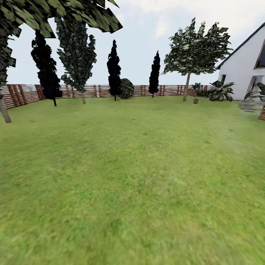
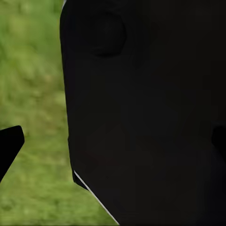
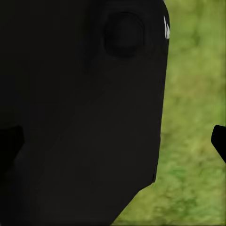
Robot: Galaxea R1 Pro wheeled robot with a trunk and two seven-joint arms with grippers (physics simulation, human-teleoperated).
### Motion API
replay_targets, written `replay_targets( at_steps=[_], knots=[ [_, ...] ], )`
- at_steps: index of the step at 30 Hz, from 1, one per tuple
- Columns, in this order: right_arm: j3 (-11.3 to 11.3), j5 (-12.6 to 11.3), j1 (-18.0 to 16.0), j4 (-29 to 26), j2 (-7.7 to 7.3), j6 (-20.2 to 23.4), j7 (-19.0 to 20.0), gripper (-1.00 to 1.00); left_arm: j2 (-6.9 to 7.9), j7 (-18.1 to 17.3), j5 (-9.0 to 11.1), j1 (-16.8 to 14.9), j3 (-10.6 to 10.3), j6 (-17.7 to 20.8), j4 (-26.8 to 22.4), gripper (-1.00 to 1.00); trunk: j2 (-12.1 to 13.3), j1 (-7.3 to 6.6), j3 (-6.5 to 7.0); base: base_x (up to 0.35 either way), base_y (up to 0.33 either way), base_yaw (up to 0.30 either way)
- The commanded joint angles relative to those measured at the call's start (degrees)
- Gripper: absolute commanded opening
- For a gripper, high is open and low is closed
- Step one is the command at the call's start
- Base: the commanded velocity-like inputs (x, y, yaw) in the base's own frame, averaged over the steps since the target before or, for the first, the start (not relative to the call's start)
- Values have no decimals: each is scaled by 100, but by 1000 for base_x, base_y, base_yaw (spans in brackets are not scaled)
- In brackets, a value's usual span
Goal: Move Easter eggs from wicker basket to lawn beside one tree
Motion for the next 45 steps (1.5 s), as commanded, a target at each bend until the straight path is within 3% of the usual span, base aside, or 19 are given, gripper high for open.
replay_targets(
  at_steps=[1, 5, 22, 32, 45],
  knots=[
    [9, -11, -11, -33, 33, -33, 27, 100, 6, -33, 16, -34, -7, -33, -33, 100, -2, 0, -3, 0, 0, 0],
    [12, -10, -10, -103, 34, -145, 26, 100, 2, -42, 22, -163, -3, 95, -125, 100, -2, 0, -3, 0, 0, 0],
    [12, -10, -10, -103, 34, -145, 26, 100, 2, -42, 22, -163, -3, 95, -125, 100, -2, 0, -3, 0, 0, 0],
    [-24, -17, -10, -244, 25, -425, 18, 100, -27, -52, 18, -201, 0, -163, -239, 100, 400, -219, 177, 0, 0, 0],
    [-38, -26, -9, -256, 15, -448, 18, 100, -27, -53, 11, -203, -1, -894, -246, 100, 921, -505, 411, 0, 0, -3]
  ],
)
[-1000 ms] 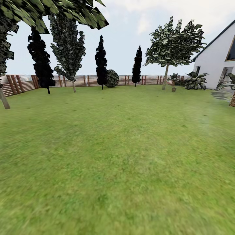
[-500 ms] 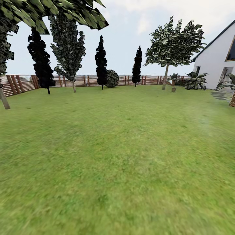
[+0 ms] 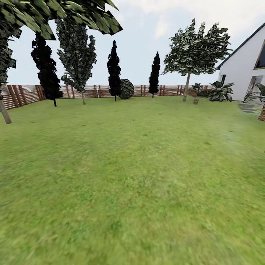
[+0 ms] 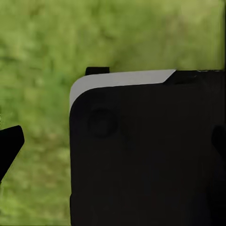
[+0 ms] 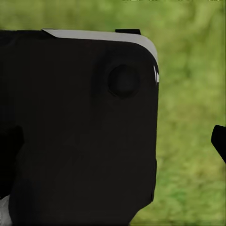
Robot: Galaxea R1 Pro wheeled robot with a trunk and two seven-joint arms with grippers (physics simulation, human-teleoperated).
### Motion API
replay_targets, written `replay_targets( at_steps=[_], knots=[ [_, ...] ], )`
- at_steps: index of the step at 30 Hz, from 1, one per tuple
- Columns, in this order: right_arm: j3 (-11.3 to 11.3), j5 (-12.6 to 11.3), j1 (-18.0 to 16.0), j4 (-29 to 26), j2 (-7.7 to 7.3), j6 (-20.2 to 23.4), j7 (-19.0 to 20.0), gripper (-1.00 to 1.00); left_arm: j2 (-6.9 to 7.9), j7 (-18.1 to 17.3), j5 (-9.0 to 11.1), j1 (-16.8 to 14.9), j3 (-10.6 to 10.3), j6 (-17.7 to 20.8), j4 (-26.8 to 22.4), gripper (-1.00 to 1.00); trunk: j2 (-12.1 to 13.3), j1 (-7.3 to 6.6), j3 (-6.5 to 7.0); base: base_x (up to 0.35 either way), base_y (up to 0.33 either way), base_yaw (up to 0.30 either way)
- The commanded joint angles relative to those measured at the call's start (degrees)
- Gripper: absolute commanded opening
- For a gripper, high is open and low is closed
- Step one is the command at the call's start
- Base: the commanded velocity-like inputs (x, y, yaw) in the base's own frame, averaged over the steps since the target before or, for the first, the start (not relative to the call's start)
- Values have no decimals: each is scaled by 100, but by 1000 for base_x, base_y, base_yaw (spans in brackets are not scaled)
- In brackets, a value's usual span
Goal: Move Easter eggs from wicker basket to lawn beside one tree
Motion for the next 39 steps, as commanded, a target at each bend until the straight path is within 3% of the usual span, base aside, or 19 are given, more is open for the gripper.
replay_targets(
  at_steps=[1, 11, 30, 35, 39],
  knots=[
    [-7, -3, -1, -1, -1, -15, 2, 100, 0, -5, 1, -3, -1, -73, 5, 100, 38, -23, 14, 0, 0, -59],
    [-25, -3, -1, 0, 1, -21, 0, 100, 1, -5, -1, -3, -16, -618, 5, 100, 440, -242, 214, 0, 0, -220],
    [-45, -11, -1, 0, 3, -24, 1, 100, 9, -5, -42, 4, -42, -940, 11, 100, 1202, -660, 558, 0, 0, -277],
    [-407, -5, 0, 0, -3, -42, 7, 100, 9, -5, -45, 5, -43, -981, 13, 100, 1402, -770, 648, 0, 0, -227],
    [-548, -4, -1, 0, -4, -60, 9, 100, 10, -5, -45, 5, -43, -987, 12, 100, 1562, -857, 719, 0, 0, -179]
  ],
)
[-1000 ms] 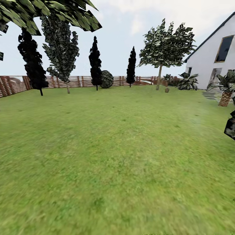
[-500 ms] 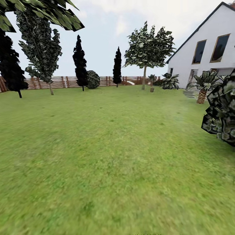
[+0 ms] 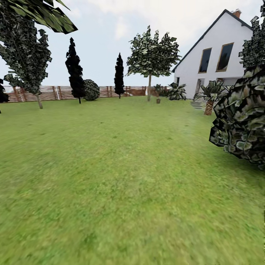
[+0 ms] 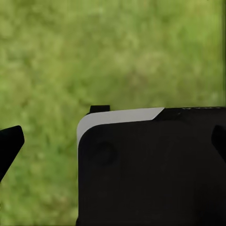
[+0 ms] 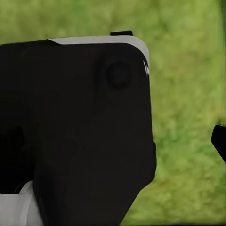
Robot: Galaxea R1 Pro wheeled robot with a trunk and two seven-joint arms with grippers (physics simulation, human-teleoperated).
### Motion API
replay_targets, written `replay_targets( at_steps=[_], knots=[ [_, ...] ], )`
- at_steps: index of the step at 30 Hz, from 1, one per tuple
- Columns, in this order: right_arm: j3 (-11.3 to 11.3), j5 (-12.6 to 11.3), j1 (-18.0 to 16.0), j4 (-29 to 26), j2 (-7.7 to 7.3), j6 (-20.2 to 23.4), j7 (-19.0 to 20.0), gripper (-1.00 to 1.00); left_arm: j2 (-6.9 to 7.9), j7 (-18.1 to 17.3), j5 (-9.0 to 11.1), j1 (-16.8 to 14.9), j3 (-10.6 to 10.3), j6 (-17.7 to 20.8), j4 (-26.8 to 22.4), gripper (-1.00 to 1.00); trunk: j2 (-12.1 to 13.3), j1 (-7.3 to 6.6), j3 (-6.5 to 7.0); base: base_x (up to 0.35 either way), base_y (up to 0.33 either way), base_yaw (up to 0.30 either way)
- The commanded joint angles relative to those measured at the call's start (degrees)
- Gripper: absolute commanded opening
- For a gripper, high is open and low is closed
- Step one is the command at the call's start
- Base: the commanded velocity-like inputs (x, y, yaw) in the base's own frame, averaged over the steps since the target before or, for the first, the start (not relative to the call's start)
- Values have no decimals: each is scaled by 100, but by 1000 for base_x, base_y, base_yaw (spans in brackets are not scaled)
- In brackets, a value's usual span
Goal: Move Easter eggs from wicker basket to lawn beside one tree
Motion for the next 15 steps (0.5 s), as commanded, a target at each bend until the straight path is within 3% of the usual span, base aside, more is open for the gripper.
replay_targets(
  at_steps=[1, 7, 15],
  knots=[
    [-66, -2, -1, -2, 1, -20, 3, 100, -2, -5, -3, -3, -2, -20, 5, 100, 38, -22, 12, 0, 0, -155],
    [-103, -2, -1, -2, 0, -24, 4, 100, -1, -5, -3, -3, -4, -22, 4, 100, 278, -154, 120, 0, 0, -111],
    [-113, -2, -1, -2, 0, -25, 4, 100, -6, -5, -3, -3, -9, -22, 2, 100, 599, -330, 264, 0, 0, -20]
  ],
)
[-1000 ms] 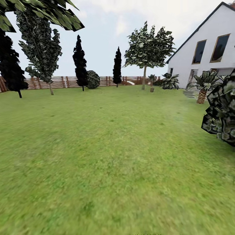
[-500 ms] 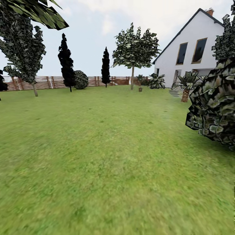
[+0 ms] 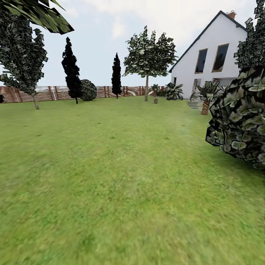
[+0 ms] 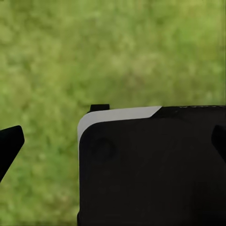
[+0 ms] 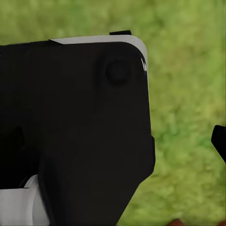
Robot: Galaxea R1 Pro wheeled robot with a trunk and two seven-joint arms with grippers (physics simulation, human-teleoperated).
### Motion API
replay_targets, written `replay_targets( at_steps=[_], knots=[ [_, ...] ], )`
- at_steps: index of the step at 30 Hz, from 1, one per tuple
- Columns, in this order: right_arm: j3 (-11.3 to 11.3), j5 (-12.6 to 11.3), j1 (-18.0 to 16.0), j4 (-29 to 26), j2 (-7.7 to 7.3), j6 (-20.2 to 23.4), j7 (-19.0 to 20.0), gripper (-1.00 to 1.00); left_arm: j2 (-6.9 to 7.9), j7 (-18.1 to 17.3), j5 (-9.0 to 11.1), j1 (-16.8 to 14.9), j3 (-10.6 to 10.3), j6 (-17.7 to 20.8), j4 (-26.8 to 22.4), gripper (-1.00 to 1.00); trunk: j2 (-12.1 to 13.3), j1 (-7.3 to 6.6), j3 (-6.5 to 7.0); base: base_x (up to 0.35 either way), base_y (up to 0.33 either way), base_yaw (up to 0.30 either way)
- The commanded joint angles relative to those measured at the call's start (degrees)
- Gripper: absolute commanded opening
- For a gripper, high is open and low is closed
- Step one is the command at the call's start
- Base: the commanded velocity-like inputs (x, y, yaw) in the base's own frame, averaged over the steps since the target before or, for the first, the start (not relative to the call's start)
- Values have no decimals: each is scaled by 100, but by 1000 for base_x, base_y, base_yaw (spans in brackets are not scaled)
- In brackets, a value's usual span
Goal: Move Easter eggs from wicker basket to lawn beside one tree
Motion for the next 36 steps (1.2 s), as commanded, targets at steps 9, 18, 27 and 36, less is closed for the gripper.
replay_targets(
  at_steps=[9, 18, 27, 36],
  knots=[
    [-35, -2, -1, -2, 1, -17, 3, 100, 4, -5, -3, -4, -4, -19, 2, 100, 358, -198, 155, 0, 0, -1],
    [-36, -2, 1, -2, 1, -17, 3, 100, 6, -5, -3, -4, -4, -19, 1, 100, 719, -396, 317, 0, 0, 0],
    [-34, -2, 1, -2, 1, -17, 3, 100, 10, -5, -3, -4, -4, -24, 1, 100, 1080, -593, 479, 0, 0, 0],
    [-37, -2, 0, -2, 1, -17, 3, 100, 7, -5, -3, -4, -4, -28, 1, 100, 1441, -791, 640, 0, 0, 0]
  ],
)
